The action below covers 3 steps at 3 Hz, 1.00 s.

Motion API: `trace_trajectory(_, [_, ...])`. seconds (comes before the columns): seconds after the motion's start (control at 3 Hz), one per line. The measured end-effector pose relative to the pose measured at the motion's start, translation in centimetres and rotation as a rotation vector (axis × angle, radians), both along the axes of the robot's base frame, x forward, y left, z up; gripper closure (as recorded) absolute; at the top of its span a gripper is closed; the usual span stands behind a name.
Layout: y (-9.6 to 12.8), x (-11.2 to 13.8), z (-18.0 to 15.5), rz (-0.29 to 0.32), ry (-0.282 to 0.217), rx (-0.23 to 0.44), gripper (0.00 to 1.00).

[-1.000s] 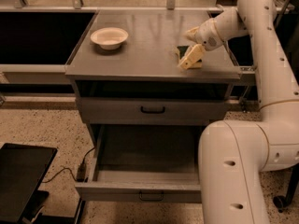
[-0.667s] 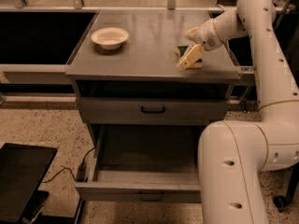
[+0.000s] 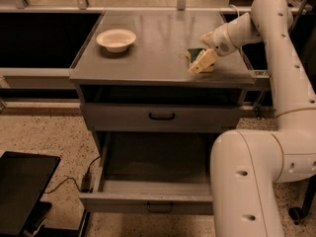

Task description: Place sponge into middle drawer

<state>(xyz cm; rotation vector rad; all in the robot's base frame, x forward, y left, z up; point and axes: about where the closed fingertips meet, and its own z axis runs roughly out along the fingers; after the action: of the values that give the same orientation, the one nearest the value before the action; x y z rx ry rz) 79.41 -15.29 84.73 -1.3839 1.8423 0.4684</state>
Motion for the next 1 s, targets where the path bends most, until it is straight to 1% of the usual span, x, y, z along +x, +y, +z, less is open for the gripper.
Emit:
trace_trajectory(0.33, [0.0, 0.0, 0.0, 0.0, 0.0, 0.0, 0.0])
trace_trajectory(0.67, [0.01, 0.0, -0.01, 0.0, 0.0, 0.0, 0.13])
trace_trajectory(1.0, [0.01, 0.01, -0.01, 0.0, 0.0, 0.0, 0.36])
